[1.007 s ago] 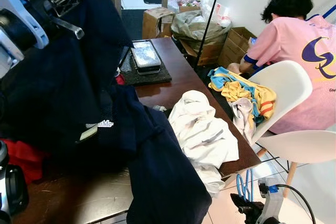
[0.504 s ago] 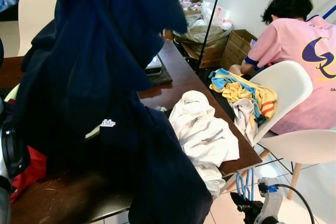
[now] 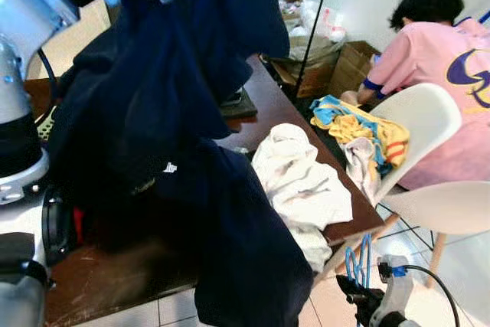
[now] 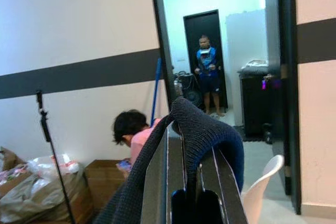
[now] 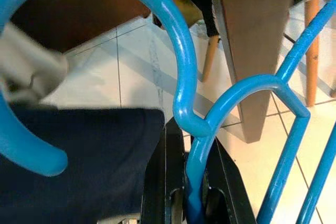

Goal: Hang hanger

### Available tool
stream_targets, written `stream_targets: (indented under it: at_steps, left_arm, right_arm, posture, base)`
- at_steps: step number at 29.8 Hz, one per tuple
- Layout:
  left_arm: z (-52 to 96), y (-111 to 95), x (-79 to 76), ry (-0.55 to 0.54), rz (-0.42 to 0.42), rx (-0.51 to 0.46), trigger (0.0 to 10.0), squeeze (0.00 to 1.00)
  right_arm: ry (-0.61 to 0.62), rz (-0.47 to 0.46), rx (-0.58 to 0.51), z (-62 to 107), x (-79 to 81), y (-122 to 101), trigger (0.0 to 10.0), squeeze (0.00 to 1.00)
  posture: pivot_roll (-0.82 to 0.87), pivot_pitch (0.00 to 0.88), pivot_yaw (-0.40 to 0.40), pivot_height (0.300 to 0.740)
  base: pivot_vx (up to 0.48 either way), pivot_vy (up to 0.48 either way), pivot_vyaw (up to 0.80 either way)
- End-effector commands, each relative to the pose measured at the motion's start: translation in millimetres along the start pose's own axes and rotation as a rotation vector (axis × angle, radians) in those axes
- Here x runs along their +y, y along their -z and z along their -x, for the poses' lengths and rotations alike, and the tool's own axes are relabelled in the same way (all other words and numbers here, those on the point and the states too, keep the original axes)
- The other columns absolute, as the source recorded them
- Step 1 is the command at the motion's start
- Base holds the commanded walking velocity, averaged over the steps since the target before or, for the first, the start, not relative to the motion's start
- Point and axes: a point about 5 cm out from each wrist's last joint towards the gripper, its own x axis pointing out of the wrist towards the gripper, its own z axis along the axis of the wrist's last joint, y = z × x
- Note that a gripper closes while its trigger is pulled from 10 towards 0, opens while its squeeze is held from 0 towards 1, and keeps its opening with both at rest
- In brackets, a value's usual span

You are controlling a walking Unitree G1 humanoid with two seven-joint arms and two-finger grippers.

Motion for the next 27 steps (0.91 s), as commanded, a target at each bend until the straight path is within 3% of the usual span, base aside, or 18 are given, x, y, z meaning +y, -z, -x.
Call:
stream_targets:
  at_steps: [1, 9, 17, 23, 27]
  left_arm:
    - [-2.8, 3, -6.9, 0.025, -0.003, -0.005, 10.0, 0.0]
    - [0.5, 16, -3.1, -0.042, 0.006, 0.006, 10.0, 0.0]
    - [7.1, 55, 3.1, -0.212, -0.167, 0.111, 10.0, 0.0]
    - [8.0, 65, -2.2, -0.218, -0.185, 0.127, 10.0, 0.0]
    - [8.6, 97, -9.8, -0.274, -0.178, 0.175, 10.0, 0.0]
  right_arm:
    - [0.018, -0.006, -0.014, 3.3, -2.1, 1, 10.0, 0.0]
    - [0.017, -0.001, 0.002, 3.3, -0.9, 3, 10.0, 0.0]
    - [0.04, -0.022, -0.003, 3.3, -1.7, 3, 10.0, 0.0]
    - [0.052, -0.023, -0.007, 3.4, -2.4, 3, 10.0, 0.0]
    - [0.075, -0.032, -0.019, 3.6, -3.8, 2, 10.0, 0.0]
  posture:
    - [0.11, 0.084, -0.022, 0.74]
    - [0.1, 0.087, -0.018, 0.74]
    - [0.09, 0.086, -0.01, 0.74]
    - [0.09, 0.086, -0.01, 0.74]
    - [0.08, 0.077, 0.001, 0.74]
  base:
    - [-0.296, 0.0, 0.0]
    - [-0.292, 0.0, -0.54]
    - [0.0, 0.0, -0.8]
    - [0.0, 0.0, -0.8]
    - [0.0, 0.0, -0.8]
